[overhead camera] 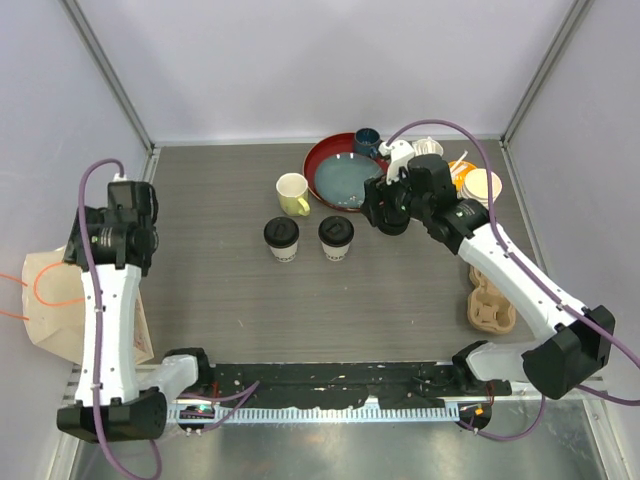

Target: Pack the takeout coffee

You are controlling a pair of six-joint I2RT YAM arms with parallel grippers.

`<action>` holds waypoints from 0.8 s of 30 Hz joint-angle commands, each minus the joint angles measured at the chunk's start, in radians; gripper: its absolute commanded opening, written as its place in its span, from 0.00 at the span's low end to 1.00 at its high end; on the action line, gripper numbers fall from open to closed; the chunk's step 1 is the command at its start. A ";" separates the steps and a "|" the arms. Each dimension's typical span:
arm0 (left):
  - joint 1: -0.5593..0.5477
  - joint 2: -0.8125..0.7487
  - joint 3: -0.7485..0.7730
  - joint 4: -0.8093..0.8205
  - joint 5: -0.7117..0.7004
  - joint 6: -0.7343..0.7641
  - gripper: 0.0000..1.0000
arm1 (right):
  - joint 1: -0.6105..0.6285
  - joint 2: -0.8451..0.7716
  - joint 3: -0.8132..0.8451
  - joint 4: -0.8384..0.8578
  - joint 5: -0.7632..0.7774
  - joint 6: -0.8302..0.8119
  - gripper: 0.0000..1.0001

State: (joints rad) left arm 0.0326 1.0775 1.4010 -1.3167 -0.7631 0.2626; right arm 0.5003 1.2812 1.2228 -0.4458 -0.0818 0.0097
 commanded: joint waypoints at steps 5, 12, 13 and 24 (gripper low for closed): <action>0.190 -0.065 -0.085 0.042 0.014 0.053 0.94 | 0.001 -0.002 0.064 -0.047 -0.030 -0.007 0.72; 0.230 -0.080 -0.169 0.030 0.105 0.063 0.72 | 0.001 -0.031 0.046 -0.065 -0.015 -0.034 0.72; 0.230 -0.077 -0.175 0.030 0.122 0.064 0.62 | 0.001 -0.033 0.044 -0.065 -0.015 -0.033 0.72; 0.230 -0.053 -0.014 -0.052 0.353 0.121 0.00 | 0.000 -0.045 0.032 -0.060 -0.018 -0.024 0.72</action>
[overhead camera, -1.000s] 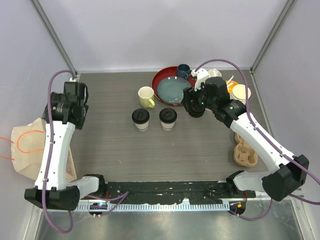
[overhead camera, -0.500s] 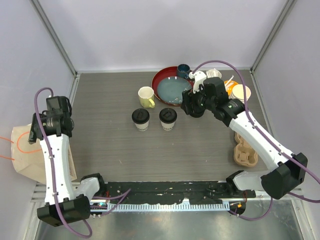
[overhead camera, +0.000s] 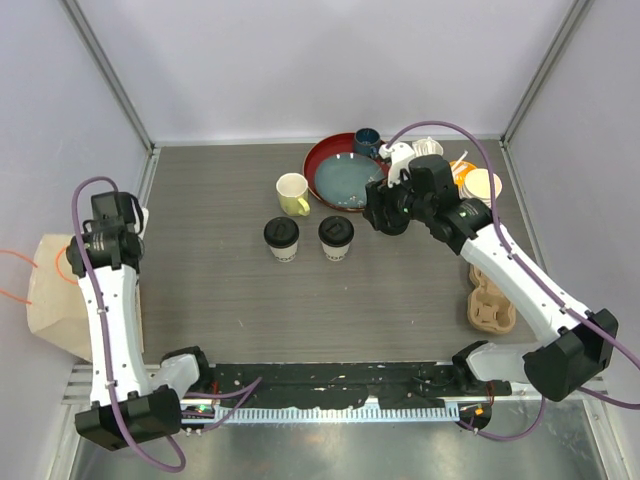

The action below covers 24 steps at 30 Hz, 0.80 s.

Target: Pack the takeout coffee

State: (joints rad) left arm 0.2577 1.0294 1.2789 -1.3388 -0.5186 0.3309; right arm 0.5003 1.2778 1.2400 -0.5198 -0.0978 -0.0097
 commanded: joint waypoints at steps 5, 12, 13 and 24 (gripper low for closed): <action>-0.003 0.078 0.331 -0.057 0.204 0.077 0.00 | 0.001 -0.040 0.009 0.027 -0.019 0.032 0.72; -0.138 0.199 0.747 -0.138 0.537 0.082 0.00 | 0.000 -0.029 0.004 0.040 0.015 0.077 0.72; -0.182 0.213 0.833 -0.155 0.575 0.092 0.00 | 0.000 -0.028 0.006 0.040 0.023 0.080 0.72; -0.781 0.288 0.998 -0.263 0.790 0.163 0.00 | -0.003 -0.054 0.032 0.003 0.225 0.125 0.72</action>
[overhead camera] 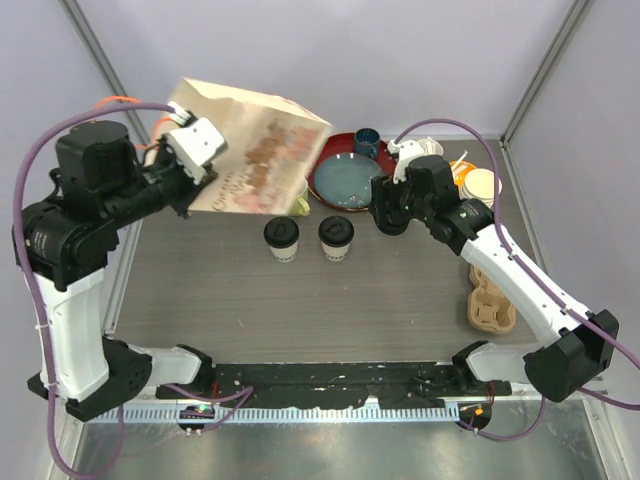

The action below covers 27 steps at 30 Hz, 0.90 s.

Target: Pack the takeout coffee

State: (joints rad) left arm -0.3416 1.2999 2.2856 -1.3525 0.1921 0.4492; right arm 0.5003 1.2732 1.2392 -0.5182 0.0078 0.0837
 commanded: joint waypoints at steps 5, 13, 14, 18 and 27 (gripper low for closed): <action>-0.501 0.045 -0.057 -0.278 -0.014 0.046 0.00 | -0.032 -0.096 0.039 -0.011 0.227 0.060 0.73; -0.835 0.075 -0.285 -0.300 -0.336 0.048 0.00 | -0.080 -0.172 0.006 -0.029 0.379 0.068 0.74; -0.836 0.075 -0.288 -0.298 -0.341 0.051 0.00 | -0.085 -0.179 0.000 -0.040 0.391 0.065 0.74; -0.838 0.062 -0.224 -0.307 -0.344 0.059 0.00 | -0.100 -0.215 -0.007 -0.060 0.442 0.047 0.75; -0.838 0.009 -0.471 -0.270 -0.388 0.052 0.00 | -0.105 -0.216 -0.004 -0.063 0.360 0.033 0.75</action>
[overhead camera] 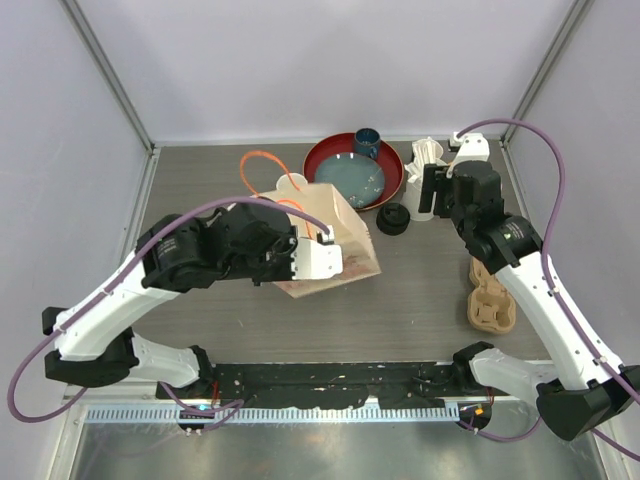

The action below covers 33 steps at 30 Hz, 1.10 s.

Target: Pack the takeout coffee

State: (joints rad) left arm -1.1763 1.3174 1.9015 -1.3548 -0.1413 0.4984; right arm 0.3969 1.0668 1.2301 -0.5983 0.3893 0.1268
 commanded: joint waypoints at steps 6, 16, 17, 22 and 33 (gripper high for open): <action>-0.003 -0.030 -0.165 -0.273 -0.055 -0.001 0.00 | -0.003 -0.010 0.006 0.028 -0.049 -0.012 0.75; -0.019 -0.015 -0.177 -0.257 0.012 0.020 0.00 | -0.001 0.004 -0.012 0.040 -0.073 -0.026 0.75; -0.025 -0.014 -0.171 -0.257 0.022 0.022 0.00 | -0.001 0.007 -0.012 0.040 -0.075 -0.027 0.75; -0.031 -0.001 -0.116 -0.257 0.006 0.042 0.00 | -0.001 0.018 -0.011 0.040 -0.084 -0.038 0.75; -0.068 0.014 -0.074 -0.277 0.010 0.042 0.00 | -0.001 0.015 -0.015 0.040 -0.092 -0.036 0.75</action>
State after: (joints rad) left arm -1.2209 1.3342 1.8725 -1.3548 -0.1417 0.5323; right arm 0.3969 1.0935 1.2125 -0.5987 0.3008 0.1024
